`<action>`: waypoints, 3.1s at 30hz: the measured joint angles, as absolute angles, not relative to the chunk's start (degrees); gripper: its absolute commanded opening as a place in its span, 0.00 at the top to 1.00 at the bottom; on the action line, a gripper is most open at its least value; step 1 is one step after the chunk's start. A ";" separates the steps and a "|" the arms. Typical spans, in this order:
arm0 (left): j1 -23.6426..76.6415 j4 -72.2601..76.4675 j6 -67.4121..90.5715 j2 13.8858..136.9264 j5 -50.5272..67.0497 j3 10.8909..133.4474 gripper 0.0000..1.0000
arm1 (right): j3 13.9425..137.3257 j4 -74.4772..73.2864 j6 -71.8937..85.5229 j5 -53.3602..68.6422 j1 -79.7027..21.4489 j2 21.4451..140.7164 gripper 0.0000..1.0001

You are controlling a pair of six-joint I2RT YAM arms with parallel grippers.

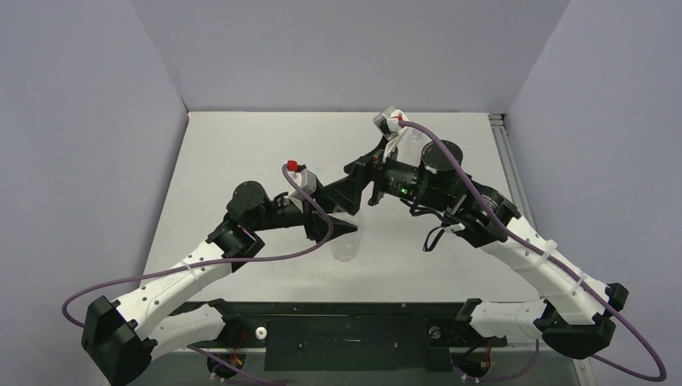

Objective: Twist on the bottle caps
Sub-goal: Screw the bottle cap onto the plastic bottle.

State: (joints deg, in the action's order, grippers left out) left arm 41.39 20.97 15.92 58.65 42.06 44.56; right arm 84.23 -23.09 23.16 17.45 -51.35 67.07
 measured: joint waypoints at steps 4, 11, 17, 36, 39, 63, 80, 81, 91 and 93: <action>41.39 21.74 16.43 58.96 42.13 44.71 1.00 | 84.23 -23.22 22.76 16.56 -53.08 67.20 0.14; 41.39 22.79 16.99 58.96 42.30 44.75 1.00 | 84.25 -24.27 21.21 13.89 -54.35 67.70 0.14; 41.30 22.94 17.54 59.46 42.33 44.82 1.00 | 84.42 -25.39 19.79 11.55 -56.36 68.07 0.14; 39.86 22.96 19.07 60.75 44.01 45.06 1.00 | 85.41 -27.11 17.30 7.20 -58.61 68.27 0.14; 39.44 22.96 19.16 60.84 44.07 45.06 1.00 | 85.52 -27.24 17.10 6.92 -58.61 68.27 0.14; 38.83 22.11 18.61 60.34 45.10 45.06 1.00 | 87.77 -28.36 17.41 6.81 -58.85 70.63 0.15; 38.83 21.45 17.74 59.31 44.99 45.06 1.00 | 88.29 -29.52 18.87 3.46 -58.87 70.72 0.13; 38.83 21.47 17.74 59.29 44.99 45.06 1.00 | 88.29 -30.11 18.87 3.09 -58.76 70.61 0.13; 38.83 20.80 17.12 59.27 44.14 45.06 1.00 | 88.29 -34.79 19.75 -2.72 -56.97 66.04 0.18; 38.83 20.29 16.91 59.27 43.97 45.06 1.00 | 88.33 -35.66 20.01 -3.97 -56.93 64.64 0.23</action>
